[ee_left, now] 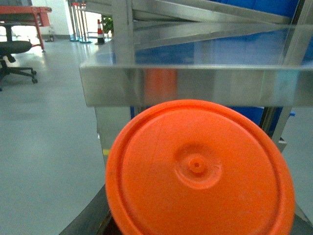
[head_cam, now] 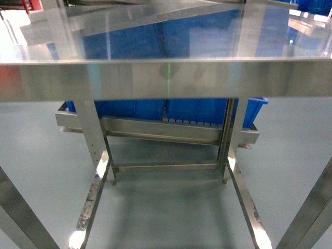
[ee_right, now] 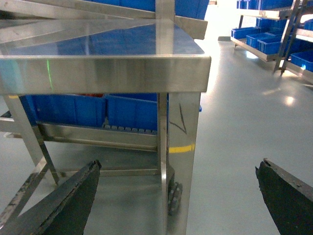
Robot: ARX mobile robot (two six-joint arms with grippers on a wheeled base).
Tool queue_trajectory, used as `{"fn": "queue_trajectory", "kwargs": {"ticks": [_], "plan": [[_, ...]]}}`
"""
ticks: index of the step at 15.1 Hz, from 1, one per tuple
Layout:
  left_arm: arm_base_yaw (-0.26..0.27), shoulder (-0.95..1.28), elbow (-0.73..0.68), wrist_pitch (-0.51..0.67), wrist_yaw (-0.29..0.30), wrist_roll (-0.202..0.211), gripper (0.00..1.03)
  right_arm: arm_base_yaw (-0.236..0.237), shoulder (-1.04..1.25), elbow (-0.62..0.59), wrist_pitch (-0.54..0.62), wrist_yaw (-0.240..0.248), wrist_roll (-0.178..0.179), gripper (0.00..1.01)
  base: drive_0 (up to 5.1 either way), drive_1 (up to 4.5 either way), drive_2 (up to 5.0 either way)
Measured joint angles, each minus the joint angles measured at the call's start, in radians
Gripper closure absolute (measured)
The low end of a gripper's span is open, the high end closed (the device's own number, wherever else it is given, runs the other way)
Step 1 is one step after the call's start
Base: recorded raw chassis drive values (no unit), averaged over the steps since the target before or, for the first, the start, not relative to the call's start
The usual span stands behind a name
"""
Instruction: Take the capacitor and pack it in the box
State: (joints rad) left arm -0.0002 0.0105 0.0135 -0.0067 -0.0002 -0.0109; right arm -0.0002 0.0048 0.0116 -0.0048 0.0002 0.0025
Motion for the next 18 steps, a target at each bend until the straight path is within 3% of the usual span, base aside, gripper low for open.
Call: {"fn": "queue_trajectory", "kwargs": {"ticks": [16, 18], "plan": [[0.0, 0.0, 0.0, -0.001, 0.0, 0.0, 0.59, 0.0, 0.0, 0.0, -0.001, 0.0, 0.0, 0.03, 0.0, 0.0, 0.0], [0.0, 0.0, 0.0, 0.0, 0.002, 0.001, 0.59, 0.0, 0.0, 0.0, -0.002, 0.0, 0.0, 0.03, -4.3, 2.15, 2.1]]}}
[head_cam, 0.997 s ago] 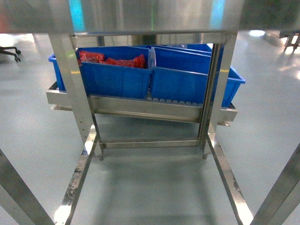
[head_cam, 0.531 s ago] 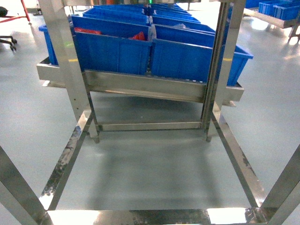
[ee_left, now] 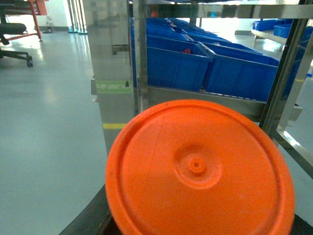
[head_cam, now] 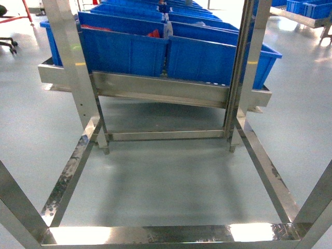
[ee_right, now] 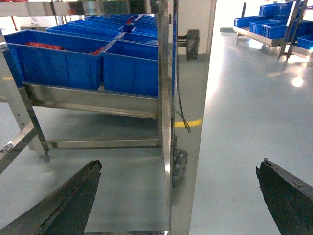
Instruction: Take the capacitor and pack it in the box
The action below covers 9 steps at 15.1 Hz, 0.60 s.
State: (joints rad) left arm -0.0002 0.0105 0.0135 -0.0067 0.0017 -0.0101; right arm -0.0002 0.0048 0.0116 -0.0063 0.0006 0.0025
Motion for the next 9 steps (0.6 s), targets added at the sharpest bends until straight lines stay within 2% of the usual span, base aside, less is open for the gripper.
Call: {"fn": "queue_trajectory", "kwargs": {"ticks": [9], "plan": [[0.0, 0.0, 0.0, 0.002, -0.003, 0.0, 0.59, 0.0, 0.0, 0.0, 0.003, 0.0, 0.0, 0.03, -4.9, 2.51, 2.5]]}}
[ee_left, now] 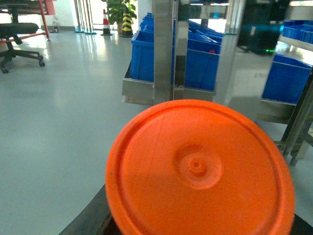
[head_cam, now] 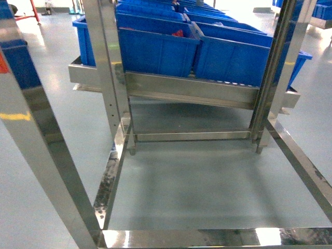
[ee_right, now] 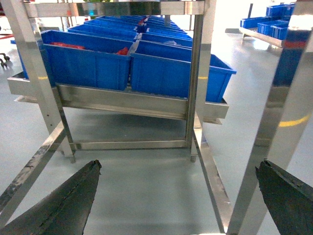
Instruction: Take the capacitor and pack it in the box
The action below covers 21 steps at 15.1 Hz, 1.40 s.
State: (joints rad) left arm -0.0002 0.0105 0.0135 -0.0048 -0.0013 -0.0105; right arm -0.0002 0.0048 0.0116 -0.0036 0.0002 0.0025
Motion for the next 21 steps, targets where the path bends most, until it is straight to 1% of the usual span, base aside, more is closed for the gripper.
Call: {"fn": "queue_trajectory", "kwargs": {"ticks": [21], "plan": [[0.0, 0.0, 0.0, -0.003, 0.001, 0.0, 0.59, 0.0, 0.0, 0.0, -0.002, 0.0, 0.0, 0.03, -4.9, 2.5, 2.5]]}}
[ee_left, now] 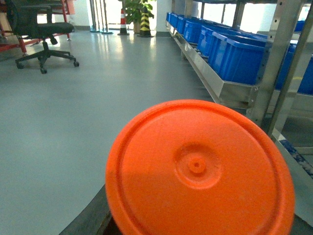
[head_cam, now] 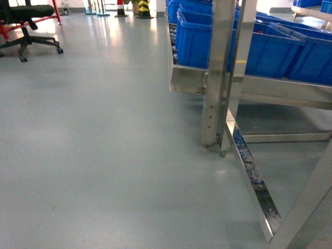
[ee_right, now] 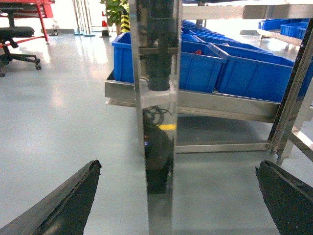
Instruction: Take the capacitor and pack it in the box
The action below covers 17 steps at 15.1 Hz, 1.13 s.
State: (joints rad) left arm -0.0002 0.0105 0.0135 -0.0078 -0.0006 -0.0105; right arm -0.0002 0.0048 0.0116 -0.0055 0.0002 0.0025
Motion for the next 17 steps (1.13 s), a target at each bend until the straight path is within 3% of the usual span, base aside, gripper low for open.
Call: {"fn": "queue_trajectory", "kwargs": {"ticks": [17], "plan": [[0.0, 0.0, 0.0, 0.002, 0.0, 0.0, 0.59, 0.0, 0.0, 0.0, 0.003, 0.0, 0.0, 0.03, -5.0, 2.42, 2.4]]}}
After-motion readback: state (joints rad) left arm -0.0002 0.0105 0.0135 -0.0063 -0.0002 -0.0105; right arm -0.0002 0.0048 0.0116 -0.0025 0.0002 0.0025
